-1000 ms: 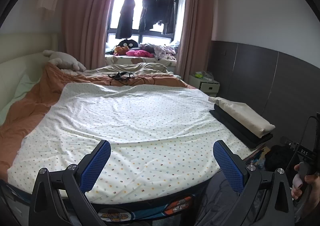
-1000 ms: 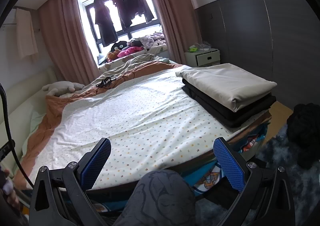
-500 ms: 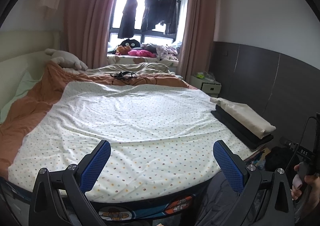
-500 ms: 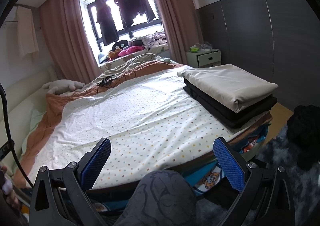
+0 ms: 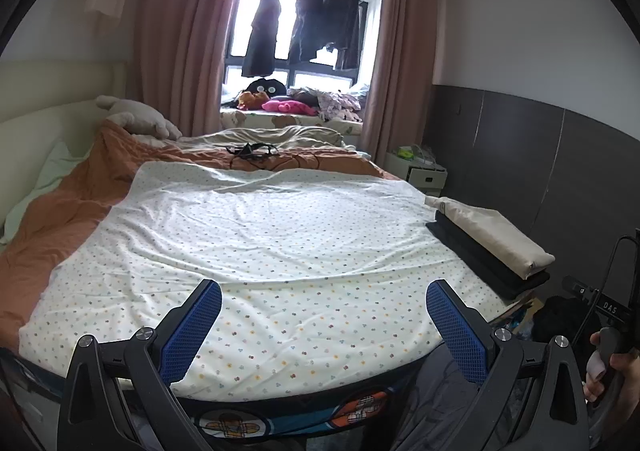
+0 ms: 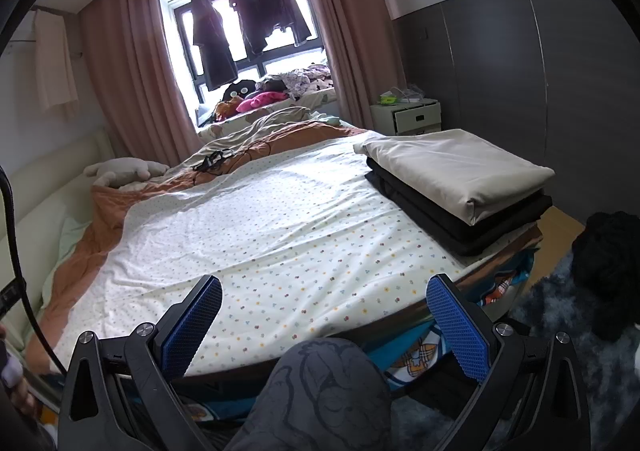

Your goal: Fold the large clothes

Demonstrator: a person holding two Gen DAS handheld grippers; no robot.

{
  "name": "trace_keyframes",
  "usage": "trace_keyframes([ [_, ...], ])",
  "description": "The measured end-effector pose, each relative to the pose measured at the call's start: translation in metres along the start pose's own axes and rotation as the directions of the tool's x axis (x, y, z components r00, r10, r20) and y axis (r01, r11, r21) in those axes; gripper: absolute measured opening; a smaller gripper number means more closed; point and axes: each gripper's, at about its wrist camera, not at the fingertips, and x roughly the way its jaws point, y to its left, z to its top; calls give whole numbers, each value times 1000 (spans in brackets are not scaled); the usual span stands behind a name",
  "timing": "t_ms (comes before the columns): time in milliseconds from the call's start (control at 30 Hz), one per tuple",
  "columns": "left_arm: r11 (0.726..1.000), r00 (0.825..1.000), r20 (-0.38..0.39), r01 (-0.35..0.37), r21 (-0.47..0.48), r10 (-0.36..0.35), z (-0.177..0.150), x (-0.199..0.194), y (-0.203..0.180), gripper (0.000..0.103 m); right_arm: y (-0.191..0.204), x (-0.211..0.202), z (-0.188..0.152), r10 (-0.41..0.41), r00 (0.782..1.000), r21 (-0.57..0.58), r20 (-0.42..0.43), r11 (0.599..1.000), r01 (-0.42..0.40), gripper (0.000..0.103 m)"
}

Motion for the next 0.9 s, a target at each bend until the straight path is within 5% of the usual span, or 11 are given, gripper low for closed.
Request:
trace_keyframes([
  [900,1000,1000,18,-3,-21,4,-8,-15,4,103,-4,-5,-4,6,1000,-13,-4,1000,-6,103],
])
